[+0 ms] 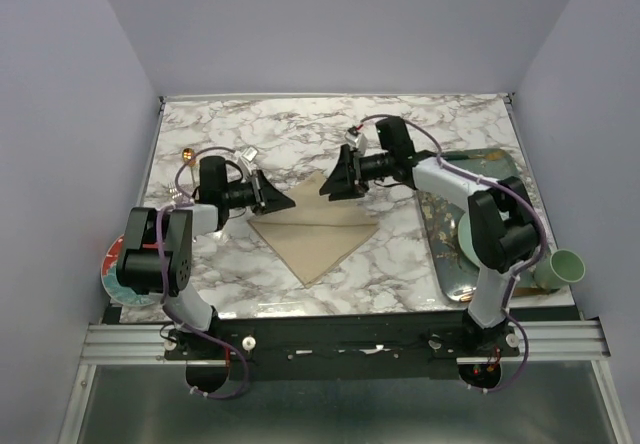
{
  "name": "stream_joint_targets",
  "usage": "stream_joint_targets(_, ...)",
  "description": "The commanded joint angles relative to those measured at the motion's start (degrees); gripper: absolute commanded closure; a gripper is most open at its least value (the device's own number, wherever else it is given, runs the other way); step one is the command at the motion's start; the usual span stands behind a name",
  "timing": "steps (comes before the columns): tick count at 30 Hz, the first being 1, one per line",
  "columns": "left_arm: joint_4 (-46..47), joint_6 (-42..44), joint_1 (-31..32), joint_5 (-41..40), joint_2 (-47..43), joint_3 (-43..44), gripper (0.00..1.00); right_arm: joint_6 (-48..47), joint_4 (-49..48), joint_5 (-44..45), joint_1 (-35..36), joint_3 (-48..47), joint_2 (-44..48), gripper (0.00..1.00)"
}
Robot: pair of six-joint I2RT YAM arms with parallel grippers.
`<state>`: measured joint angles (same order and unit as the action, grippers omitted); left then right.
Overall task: Fold the napkin into a case and place the utensils inside
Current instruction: Smooth out the upper triangle-folded napkin at the center of the board.
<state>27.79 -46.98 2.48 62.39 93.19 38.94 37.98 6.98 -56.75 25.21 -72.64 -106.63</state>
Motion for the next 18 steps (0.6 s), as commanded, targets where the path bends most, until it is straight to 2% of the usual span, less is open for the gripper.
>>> stream_joint_targets(1, -9.33, 4.88, 1.03, -4.82, 5.94, 0.08, 0.84, 6.05, -6.88, -0.20, 5.10, -2.68, -7.60, 0.31)
stream_joint_targets(5, -11.69, 4.96, 1.03, -5.87, 10.60, 2.10, 0.86, 10.95, -11.63, 0.24, 6.25, -5.14, -14.65, 0.38)
stream_joint_targets(8, -16.18, 6.55, 0.86, -6.93, 12.97, 3.77, 0.87, 11.16, -12.08, 0.59, 5.73, -4.36, -17.37, 0.44)
stream_joint_targets(13, -21.45, 9.09, 0.07, -8.78, 15.27, 5.71, 0.87, 12.56, -11.99, 1.91, 3.36, 3.71, -17.39, 0.53)
stream_joint_targets(18, -26.99, 14.10, -0.20, -10.00, 16.32, 8.34, 0.87, 12.47, -11.82, 1.74, -0.77, 12.51, -13.01, 0.65)
